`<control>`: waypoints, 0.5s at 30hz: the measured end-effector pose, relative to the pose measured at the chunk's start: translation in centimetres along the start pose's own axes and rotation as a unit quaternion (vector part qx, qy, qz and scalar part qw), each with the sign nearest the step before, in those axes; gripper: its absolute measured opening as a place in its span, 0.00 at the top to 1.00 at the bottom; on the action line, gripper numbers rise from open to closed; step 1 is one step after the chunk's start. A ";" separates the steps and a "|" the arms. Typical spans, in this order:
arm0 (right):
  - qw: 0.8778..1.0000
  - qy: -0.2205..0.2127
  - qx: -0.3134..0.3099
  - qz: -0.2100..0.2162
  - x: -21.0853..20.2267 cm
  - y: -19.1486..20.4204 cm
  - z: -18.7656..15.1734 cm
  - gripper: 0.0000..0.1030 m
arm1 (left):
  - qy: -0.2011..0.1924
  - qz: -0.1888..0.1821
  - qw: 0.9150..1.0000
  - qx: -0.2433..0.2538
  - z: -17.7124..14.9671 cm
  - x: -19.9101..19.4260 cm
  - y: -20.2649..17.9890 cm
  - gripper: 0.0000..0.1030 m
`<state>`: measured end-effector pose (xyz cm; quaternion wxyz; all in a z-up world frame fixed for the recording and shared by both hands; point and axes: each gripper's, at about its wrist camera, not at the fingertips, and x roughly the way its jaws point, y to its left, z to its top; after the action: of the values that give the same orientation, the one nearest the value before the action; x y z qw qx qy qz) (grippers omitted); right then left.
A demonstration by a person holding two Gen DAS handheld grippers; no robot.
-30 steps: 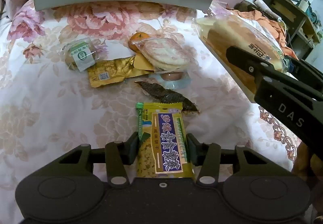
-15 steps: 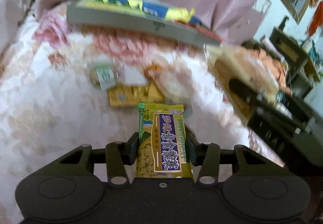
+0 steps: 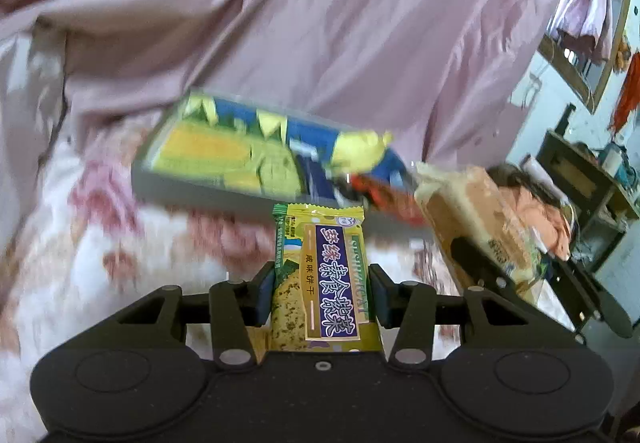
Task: Organize snacks
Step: 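Lift both packs and carry them over the grey tray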
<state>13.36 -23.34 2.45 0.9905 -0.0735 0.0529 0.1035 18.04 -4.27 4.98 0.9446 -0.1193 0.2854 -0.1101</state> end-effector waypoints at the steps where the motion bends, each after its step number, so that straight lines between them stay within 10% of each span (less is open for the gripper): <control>1: 1.000 -0.006 -0.002 0.000 0.7 -0.3 0.2 0.47 | -0.007 0.002 1.000 0.001 0.8 0.4 -0.1 0.52; 15: 0.999 -0.021 0.041 0.016 10.7 -4.0 1.2 0.47 | -0.015 0.025 0.998 -0.059 9.4 11.2 0.2 0.52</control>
<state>24.70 -24.92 2.90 0.9918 -0.0294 0.0376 0.1185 32.52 -5.65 6.78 0.9425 -0.1696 0.2800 -0.0678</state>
